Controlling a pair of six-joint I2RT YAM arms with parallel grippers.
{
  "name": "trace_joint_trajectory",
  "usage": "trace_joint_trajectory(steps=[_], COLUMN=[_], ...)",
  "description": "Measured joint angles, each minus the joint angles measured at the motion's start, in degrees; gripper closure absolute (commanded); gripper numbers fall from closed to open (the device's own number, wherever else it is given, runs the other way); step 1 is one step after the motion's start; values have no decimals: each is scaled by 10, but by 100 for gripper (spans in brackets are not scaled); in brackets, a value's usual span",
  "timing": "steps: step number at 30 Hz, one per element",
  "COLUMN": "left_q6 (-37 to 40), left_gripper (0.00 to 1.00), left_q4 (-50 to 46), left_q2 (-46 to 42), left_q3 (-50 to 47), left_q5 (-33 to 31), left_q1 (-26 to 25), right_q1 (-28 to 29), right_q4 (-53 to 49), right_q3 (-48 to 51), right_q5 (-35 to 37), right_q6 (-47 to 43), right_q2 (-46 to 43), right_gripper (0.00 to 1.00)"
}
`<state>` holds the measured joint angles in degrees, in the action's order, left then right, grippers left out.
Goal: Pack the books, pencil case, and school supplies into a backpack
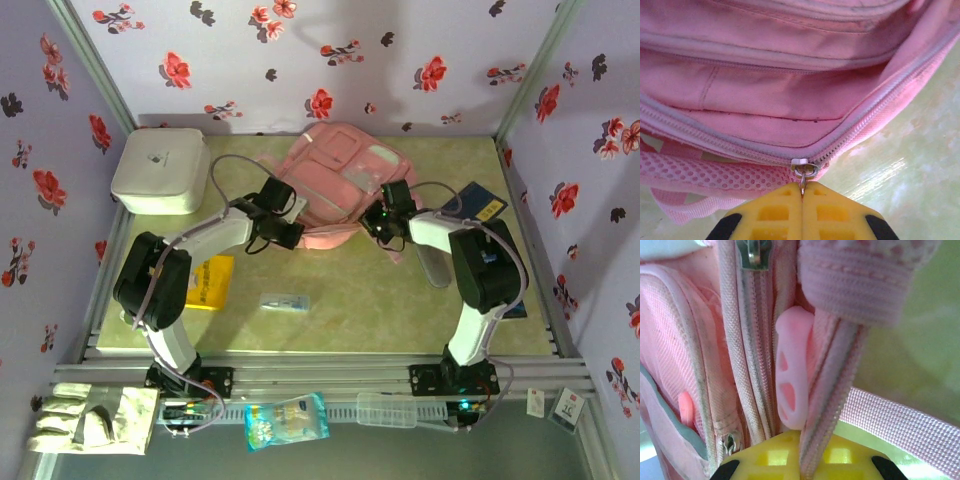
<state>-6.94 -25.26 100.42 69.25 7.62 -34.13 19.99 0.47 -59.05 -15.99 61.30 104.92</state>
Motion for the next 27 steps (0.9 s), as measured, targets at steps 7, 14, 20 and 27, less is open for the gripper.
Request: trace_joint_trajectory(steps=[7,14,20,27], left_q6=[-36,-74,-89,-93], left_gripper=[100,100,100,100], left_q4=[-10,-40,-67,-87], left_q2=[3,38,53,61], left_q3=[7,63,91,105], left_q5=[6,13,16,17], left_q1=[-46,-76,-76,-76], right_q1=[-29,-30,13,50], right_q4=[-26,-51,-52,-50], right_q3=[-21,28,72,76], right_q5=[12,40,42,42], right_q6=[-16,18,78,117], right_q2=[3,-113,-170,-133], right_gripper=[63,49,47,48])
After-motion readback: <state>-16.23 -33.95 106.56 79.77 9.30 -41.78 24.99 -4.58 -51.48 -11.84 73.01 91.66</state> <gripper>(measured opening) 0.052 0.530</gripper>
